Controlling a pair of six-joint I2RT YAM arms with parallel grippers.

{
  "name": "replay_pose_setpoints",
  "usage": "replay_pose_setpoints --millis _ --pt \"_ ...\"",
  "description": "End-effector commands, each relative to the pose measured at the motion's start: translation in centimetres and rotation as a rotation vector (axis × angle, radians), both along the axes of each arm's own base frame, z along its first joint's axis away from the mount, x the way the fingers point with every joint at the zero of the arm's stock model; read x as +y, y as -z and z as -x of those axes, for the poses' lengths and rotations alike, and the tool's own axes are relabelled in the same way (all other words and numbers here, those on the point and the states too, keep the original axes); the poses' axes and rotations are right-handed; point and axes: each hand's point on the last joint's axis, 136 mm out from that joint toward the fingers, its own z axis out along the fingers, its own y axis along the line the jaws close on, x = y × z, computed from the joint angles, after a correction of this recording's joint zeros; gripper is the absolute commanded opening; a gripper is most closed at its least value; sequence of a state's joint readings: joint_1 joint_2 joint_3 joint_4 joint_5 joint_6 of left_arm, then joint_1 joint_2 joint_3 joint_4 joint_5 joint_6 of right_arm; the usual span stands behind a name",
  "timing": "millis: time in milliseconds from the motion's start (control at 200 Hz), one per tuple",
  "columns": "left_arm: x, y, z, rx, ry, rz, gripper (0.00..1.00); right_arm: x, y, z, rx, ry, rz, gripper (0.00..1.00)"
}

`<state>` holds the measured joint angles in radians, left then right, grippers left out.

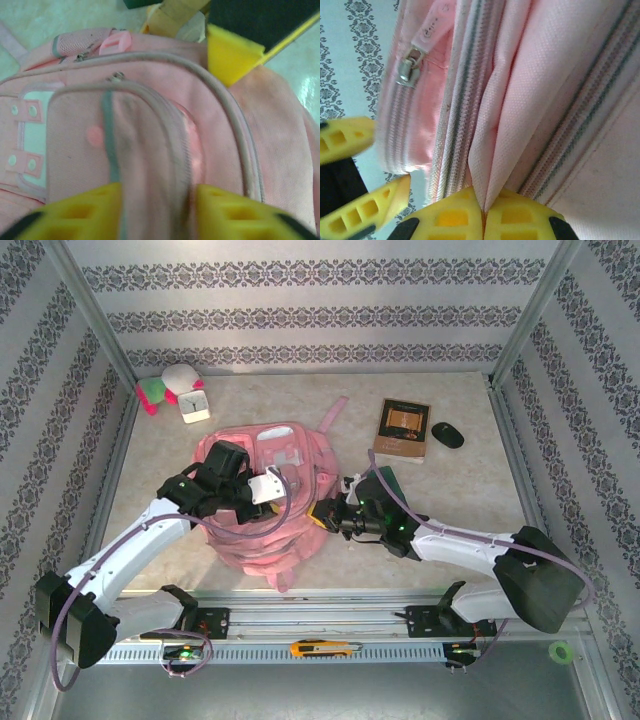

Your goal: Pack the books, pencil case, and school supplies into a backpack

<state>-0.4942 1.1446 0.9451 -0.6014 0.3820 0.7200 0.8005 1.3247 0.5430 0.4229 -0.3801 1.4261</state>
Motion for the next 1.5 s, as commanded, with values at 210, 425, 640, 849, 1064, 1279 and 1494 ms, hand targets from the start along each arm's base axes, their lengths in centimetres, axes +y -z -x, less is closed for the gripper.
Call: replay_pose_setpoints --millis 210,425,640,849,1064,1279,1494 --pt "-2.4 -2.2 -2.6 -0.058 -0.12 0.222 0.81 1.6 -4.8 -1.1 -0.15 -0.007 -0.091 0.0" --pt "-3.3 0.0 -2.9 0.008 -0.112 0.197 0.85 1.9 -5.0 -1.0 -0.16 -0.013 -0.093 0.0" --pt "-2.5 3.0 -4.3 0.02 -0.184 0.119 0.85 2.1 -5.9 -1.0 -0.186 -0.022 -0.105 0.0" --pt "-1.8 2.2 -4.7 0.009 -0.195 0.059 0.0 1.5 -6.0 -0.8 -0.248 -0.028 -0.078 0.0" --pt "-1.3 -3.0 -2.3 -0.031 -0.061 0.15 0.0 -3.0 -4.0 -1.7 -0.438 -0.039 0.106 0.45" --pt "0.1 -7.0 -0.7 -0.049 0.029 0.266 0.0 -9.0 -2.3 -4.5 -0.549 -0.055 0.244 0.47" --pt "0.6 -8.9 -0.3 -0.075 0.069 0.272 0.0 -9.5 -2.9 -5.1 -0.903 -0.241 0.37 0.56"
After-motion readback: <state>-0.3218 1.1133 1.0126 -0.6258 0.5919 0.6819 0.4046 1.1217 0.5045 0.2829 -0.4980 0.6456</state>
